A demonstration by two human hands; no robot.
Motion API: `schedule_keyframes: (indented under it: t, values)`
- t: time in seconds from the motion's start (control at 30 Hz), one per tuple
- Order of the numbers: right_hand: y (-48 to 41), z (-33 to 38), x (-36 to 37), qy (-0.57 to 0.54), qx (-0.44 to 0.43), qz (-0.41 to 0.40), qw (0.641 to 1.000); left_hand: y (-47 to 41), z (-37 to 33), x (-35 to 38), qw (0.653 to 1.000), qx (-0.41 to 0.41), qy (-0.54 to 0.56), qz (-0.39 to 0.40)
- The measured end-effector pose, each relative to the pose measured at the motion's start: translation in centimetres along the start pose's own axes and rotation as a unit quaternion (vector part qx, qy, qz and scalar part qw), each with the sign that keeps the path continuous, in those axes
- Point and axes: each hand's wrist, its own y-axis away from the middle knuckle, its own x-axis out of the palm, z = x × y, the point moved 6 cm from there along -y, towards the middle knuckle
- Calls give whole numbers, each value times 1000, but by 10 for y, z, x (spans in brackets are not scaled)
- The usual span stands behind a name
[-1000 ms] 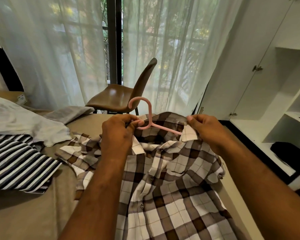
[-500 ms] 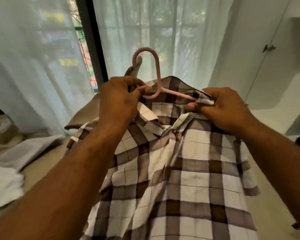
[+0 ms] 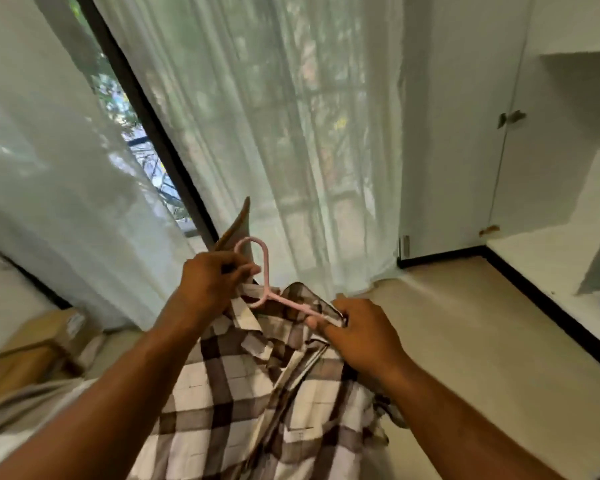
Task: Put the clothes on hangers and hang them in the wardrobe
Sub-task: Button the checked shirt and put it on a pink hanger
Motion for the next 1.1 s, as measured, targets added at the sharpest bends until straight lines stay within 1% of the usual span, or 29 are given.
schedule_keyframes:
  t: [0.1, 0.13, 0.2, 0.3, 0.4, 0.5, 0.57, 0.63, 0.7, 0.83, 0.9, 1.03, 1.1]
  values:
    - [6, 12, -71, -30, 37, -1, 999, -20, -69, -3, 998, 15, -9, 59]
    - [5, 17, -100, -35, 49, -10, 998, -27, -95, -7, 997, 27, -3, 67]
    - [-3, 35, -160, -43, 52, -35, 997, -43, -148, -21, 996, 66, 37, 45]
    - [-23, 89, -255, -41, 33, -56, 997, -71, -237, -56, 989, 115, 95, 3]
    - [-38, 146, -337, -10, 8, -76, 997, -96, -310, -89, 981, 140, 136, 6]
    - [-41, 194, -401, 18, 0, -89, 996, -114, -364, -117, 973, 173, 148, 24]
    - [-38, 215, -431, 17, -4, -88, 996, -121, -385, -123, 969, 192, 150, 40]
    - [-34, 224, -455, 4, 0, -87, 996, -120, -399, -118, 960, 210, 169, 74]
    - [-30, 223, -474, 0, 10, -98, 995, -115, -410, -108, 950, 229, 186, 105]
    - [-19, 211, -503, -12, 42, -129, 991, -111, -428, -93, 934, 268, 204, 122]
    - [-12, 208, -516, -34, 46, -154, 986, -115, -439, -86, 929, 269, 215, 134]
    - [-4, 195, -531, -100, 65, -209, 971, -134, -448, -75, 938, 237, 208, 145]
    - [-4, 191, -538, -122, 66, -225, 964, -144, -449, -67, 933, 227, 228, 163]
